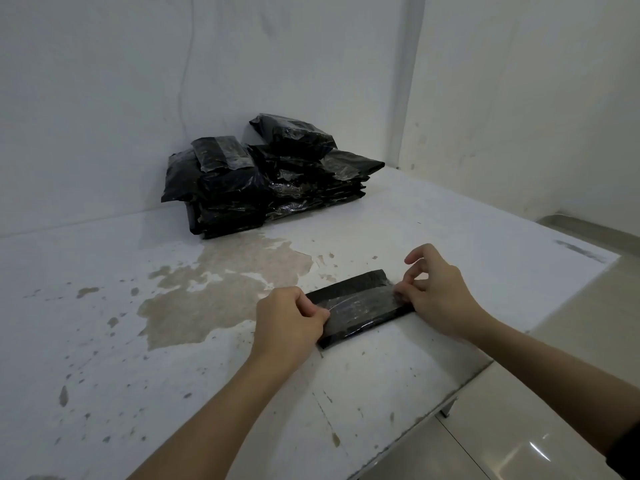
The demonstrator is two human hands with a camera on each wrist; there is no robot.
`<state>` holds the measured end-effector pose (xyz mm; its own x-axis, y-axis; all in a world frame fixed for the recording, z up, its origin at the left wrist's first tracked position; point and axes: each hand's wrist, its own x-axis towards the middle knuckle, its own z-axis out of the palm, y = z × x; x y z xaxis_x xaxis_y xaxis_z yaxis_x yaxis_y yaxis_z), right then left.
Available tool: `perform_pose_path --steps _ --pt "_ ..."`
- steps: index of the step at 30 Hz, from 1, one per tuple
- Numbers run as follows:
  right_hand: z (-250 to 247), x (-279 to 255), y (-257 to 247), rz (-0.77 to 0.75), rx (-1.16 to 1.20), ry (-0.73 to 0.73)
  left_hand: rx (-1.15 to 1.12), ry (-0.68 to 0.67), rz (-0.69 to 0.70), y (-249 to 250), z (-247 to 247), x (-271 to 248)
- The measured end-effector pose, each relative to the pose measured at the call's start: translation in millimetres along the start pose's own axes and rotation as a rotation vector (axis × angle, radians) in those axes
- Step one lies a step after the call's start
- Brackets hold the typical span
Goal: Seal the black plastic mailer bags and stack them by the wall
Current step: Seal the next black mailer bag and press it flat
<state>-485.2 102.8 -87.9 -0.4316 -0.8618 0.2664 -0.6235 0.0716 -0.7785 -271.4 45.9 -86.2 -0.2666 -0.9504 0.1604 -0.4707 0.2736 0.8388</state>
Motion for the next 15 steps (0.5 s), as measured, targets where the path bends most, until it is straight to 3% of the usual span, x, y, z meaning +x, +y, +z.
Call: perform_pose_path --steps 3,7,11,13,15 --pt "5.8 -5.6 2.0 -0.204 -0.143 0.033 0.028 0.01 0.05 0.4 3.1 -3.8" --pt "10.9 -7.8 3.3 -0.352 -0.533 0.112 0.135 0.016 0.149 0.8 5.3 -8.5" --pt "12.6 -4.2 8.6 -0.582 -0.783 0.146 0.404 0.059 0.463 2.3 3.5 -12.7" --pt "12.0 -3.0 4.5 -0.541 -0.846 0.058 0.474 0.066 0.6 1.0 4.1 -11.9" --pt "9.7 -4.7 -1.7 -0.427 -0.868 -0.046 0.457 0.059 0.587 1.2 2.9 -11.0"
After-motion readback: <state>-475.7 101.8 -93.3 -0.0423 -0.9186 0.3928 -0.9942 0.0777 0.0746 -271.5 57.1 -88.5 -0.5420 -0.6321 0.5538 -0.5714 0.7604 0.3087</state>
